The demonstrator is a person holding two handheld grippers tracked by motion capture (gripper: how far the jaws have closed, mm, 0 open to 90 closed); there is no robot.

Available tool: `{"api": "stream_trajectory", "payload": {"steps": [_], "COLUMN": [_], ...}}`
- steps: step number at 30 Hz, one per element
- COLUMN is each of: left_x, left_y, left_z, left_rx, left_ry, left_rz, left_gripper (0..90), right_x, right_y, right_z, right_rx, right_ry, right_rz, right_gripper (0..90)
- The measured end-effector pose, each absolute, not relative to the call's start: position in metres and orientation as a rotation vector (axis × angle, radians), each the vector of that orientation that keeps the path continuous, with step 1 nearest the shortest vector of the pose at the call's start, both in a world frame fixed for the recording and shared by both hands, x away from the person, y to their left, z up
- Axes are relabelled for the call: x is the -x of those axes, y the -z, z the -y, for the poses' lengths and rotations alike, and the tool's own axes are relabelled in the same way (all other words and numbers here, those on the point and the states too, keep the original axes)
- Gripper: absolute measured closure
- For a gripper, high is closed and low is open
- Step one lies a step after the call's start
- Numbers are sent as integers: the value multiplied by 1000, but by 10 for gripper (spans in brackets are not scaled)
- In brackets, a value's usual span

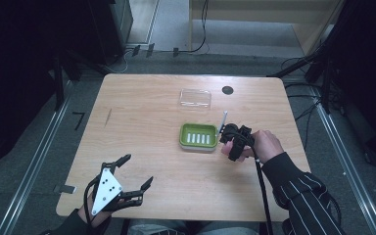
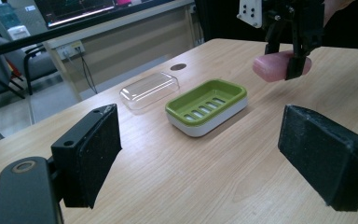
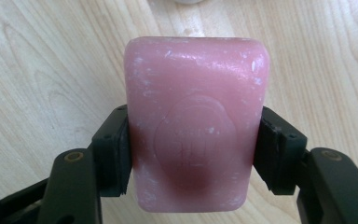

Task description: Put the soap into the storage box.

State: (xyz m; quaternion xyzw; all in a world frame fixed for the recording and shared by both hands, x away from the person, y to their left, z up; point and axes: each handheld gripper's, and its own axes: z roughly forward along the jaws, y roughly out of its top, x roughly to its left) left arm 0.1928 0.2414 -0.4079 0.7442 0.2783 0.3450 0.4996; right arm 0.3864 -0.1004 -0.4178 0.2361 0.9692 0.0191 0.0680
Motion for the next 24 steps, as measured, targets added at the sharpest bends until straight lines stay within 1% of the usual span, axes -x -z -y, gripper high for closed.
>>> {"api": "stream_trajectory", "payload": {"steps": [24], "left_x": [-193], "left_y": [408], "left_z": [-241], "left_rx": [-1805], "left_ry": [-836], "left_rz": [-673], "left_gripper": [136], "right_x": [-408], "right_y": [403], "right_z": [95], "right_rx": [-661], "right_ry": [-104], "right_rz": [-2905], "right_gripper": [385]}}
